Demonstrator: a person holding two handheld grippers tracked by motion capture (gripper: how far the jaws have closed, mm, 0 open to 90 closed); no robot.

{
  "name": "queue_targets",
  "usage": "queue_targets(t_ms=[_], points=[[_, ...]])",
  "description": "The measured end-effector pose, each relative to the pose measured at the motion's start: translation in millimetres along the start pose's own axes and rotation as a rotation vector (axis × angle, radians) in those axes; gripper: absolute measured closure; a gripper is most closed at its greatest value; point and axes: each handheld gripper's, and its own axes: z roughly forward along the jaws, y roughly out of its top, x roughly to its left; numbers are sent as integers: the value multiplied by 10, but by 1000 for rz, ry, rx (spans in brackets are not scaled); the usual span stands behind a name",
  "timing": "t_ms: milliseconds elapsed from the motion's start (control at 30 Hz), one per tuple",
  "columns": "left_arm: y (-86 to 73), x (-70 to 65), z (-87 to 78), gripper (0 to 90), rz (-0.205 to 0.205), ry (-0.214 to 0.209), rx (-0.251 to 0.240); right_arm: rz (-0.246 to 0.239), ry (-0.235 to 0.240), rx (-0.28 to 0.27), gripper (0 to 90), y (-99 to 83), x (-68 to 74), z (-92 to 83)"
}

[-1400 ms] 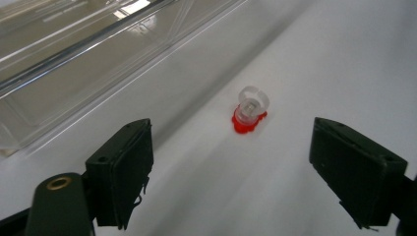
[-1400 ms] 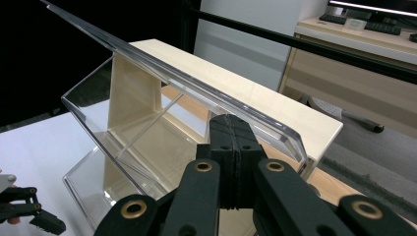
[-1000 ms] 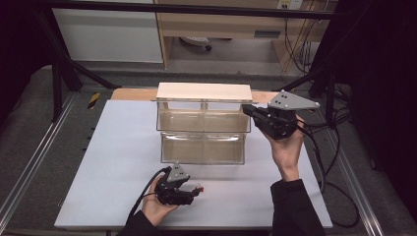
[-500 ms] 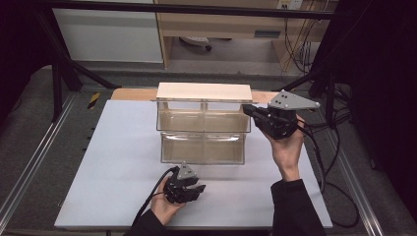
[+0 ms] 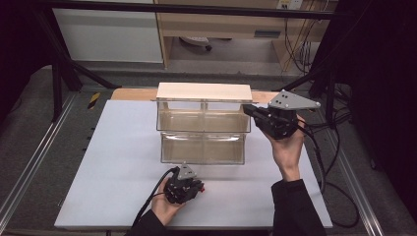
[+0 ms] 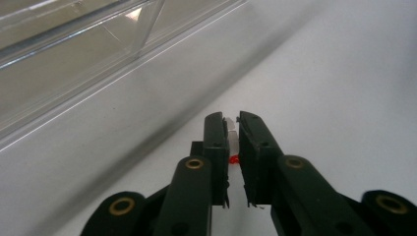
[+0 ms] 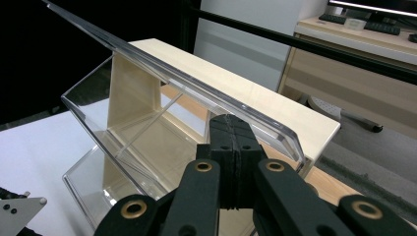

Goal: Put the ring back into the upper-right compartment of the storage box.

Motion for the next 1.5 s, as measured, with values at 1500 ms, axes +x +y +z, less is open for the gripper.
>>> queue_targets(t_ms=[1500], points=[[110, -24, -339, 865, 11, -41, -95, -1, 0, -6, 900, 2, 8, -23]])
